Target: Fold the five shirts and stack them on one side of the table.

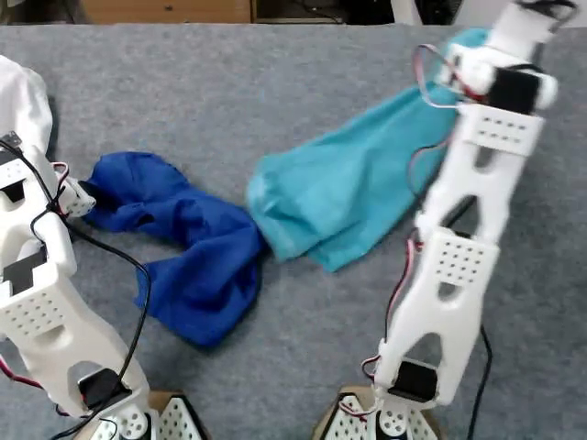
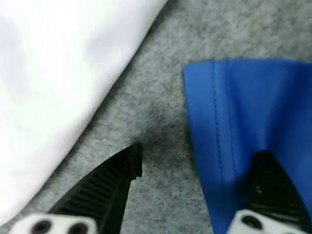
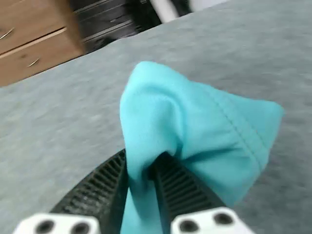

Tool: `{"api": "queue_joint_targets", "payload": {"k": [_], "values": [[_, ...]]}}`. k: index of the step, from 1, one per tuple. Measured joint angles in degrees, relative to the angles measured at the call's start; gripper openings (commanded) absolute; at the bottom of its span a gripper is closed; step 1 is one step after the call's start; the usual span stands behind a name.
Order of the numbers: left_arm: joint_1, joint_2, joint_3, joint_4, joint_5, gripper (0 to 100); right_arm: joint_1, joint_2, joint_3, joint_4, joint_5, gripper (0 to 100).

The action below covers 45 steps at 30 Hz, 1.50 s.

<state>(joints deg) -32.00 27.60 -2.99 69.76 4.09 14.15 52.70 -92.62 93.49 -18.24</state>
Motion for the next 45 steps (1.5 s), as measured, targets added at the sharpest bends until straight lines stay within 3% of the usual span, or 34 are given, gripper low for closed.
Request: {"api": "queue_joint_targets", "payload": {"k": [8,13,23,32,36,41,45], "values": [[0.0,0.0,0.0,0.0,0.0,36,7.1,0.0,0.0,2.5,1.9,0.5],[0.2,0.1,-1.7,2.6,-3.0,36,4.7,0.0,0.0,5.2,3.6,0.5],[7.6,0.1,-25.4,27.3,-3.3,36,-5.1,10.4,-0.4,6.1,0.6,0.5],[18.4,4.1,-28.1,27.7,1.6,36,-7.3,18.8,-0.4,4.7,0.4,0.5],[18.9,13.4,-28.1,22.2,2.3,26,-8.1,22.8,-0.4,1.8,0.4,0.5],[18.7,21.1,-33.5,20.0,2.4,1,-8.1,26.5,-0.4,-0.5,0.4,0.5],[18.4,22.6,-40.9,22.1,2.5,2,-8.1,26.6,-0.4,-0.8,0.4,0.5]]}}
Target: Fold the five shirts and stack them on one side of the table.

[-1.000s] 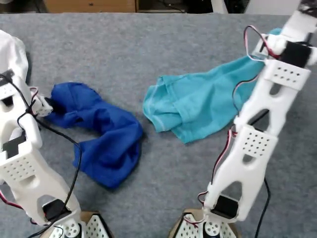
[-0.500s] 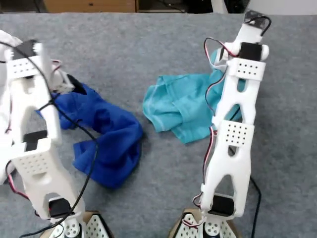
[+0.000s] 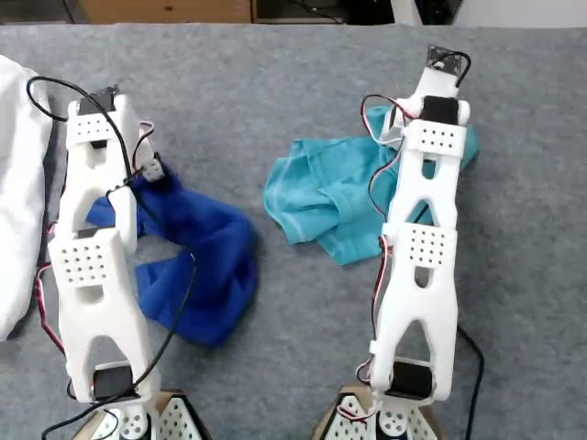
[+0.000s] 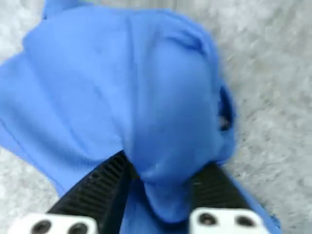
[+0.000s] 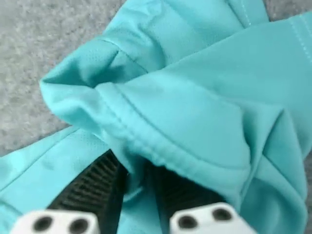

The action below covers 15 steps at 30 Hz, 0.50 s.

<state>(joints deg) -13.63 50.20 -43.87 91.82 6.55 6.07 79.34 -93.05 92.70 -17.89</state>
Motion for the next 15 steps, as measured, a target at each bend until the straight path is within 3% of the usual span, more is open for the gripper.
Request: {"api": "queue_joint_targets", "payload": {"k": [4,11,15], "values": [[-5.1,0.4,-11.6,6.8,-0.1,2,0.0,0.0,0.0,-1.7,0.0,0.5],[-20.0,-7.2,-35.2,8.4,-0.1,2,0.0,0.0,0.0,-2.5,0.0,0.5],[-26.9,-8.4,-42.3,8.4,-0.4,2,0.0,0.0,0.0,-2.6,0.0,0.5]]}}
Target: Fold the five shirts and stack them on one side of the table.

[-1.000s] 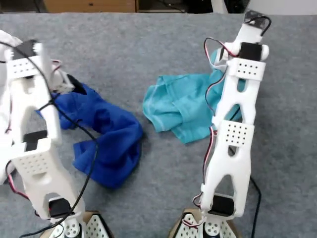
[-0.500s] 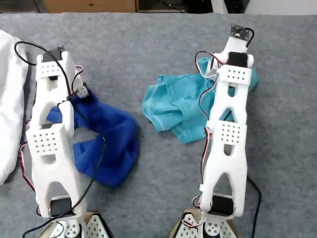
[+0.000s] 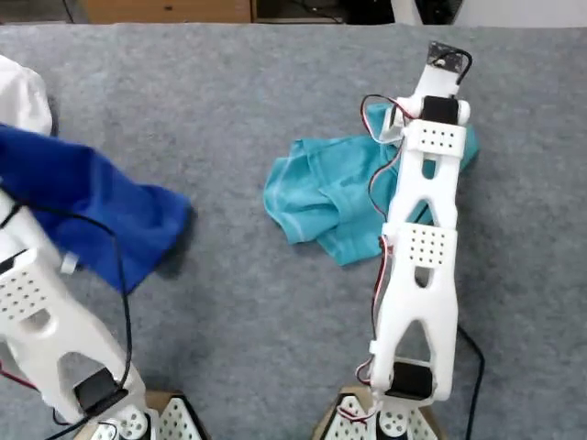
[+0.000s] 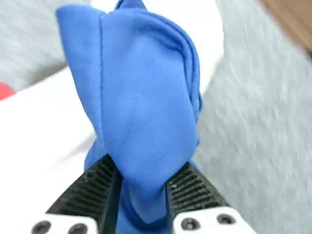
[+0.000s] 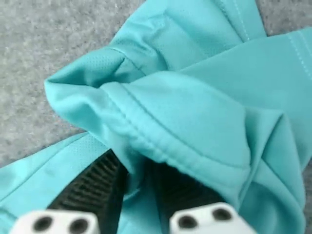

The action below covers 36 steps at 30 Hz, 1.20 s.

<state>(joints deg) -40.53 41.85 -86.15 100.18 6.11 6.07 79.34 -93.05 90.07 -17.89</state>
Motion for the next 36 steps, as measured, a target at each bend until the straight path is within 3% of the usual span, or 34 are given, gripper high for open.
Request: {"api": "queue_joint_targets", "payload": {"k": [6,11,14,25,36], "values": [[-7.2,4.7,-1.7,-2.5,-2.3,3,0.0,0.2,0.0,-0.6,0.0,0.5],[-8.6,10.4,-1.7,-2.7,-2.5,23,0.0,0.2,0.0,-0.7,0.0,0.5],[-10.5,12.8,-1.7,-2.7,-1.7,28,0.0,0.2,0.0,-0.6,0.0,0.5],[-14.2,13.3,-1.7,-0.5,1.9,29,0.0,0.2,0.0,3.6,3.0,0.5],[-14.4,-1.3,-1.7,0.1,1.5,22,-4.7,-10.1,0.0,10.8,5.2,0.5]]}}
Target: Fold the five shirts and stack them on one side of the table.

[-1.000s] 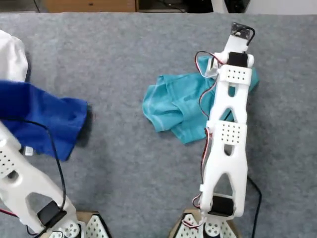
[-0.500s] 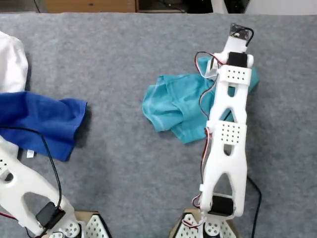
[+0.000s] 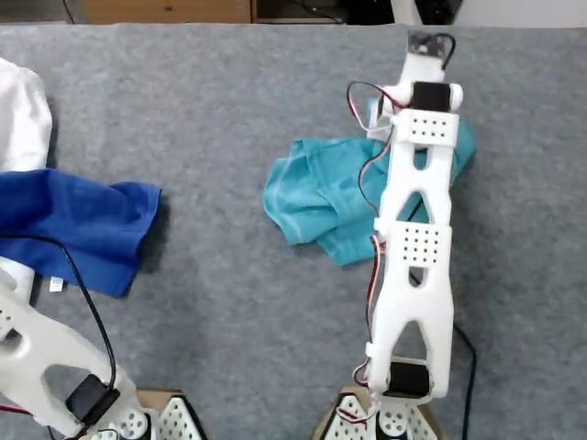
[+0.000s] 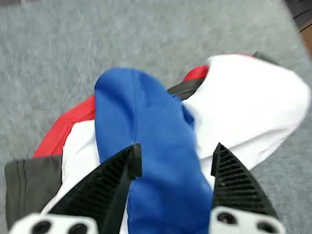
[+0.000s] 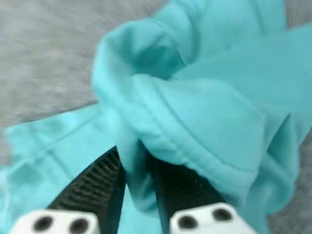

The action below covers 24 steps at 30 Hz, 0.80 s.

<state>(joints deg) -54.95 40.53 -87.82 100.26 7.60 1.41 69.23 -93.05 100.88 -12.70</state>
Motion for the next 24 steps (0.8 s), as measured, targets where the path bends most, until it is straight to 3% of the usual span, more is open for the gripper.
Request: {"api": "queue_joint_targets", "payload": {"k": [5,10,20,24], "values": [[4.1,-10.1,4.4,0.0,-3.4,22,-4.0,-8.7,0.0,0.0,5.1,0.5],[10.5,-22.2,17.1,0.0,-3.6,23,-8.5,-16.0,0.0,0.2,5.9,0.5],[32.2,-39.8,66.6,-0.1,-7.9,22,-11.3,-20.1,0.0,0.2,6.0,0.5],[31.0,-40.0,81.0,-6.0,-8.3,22,-10.5,-20.1,0.0,0.2,6.0,0.5]]}}
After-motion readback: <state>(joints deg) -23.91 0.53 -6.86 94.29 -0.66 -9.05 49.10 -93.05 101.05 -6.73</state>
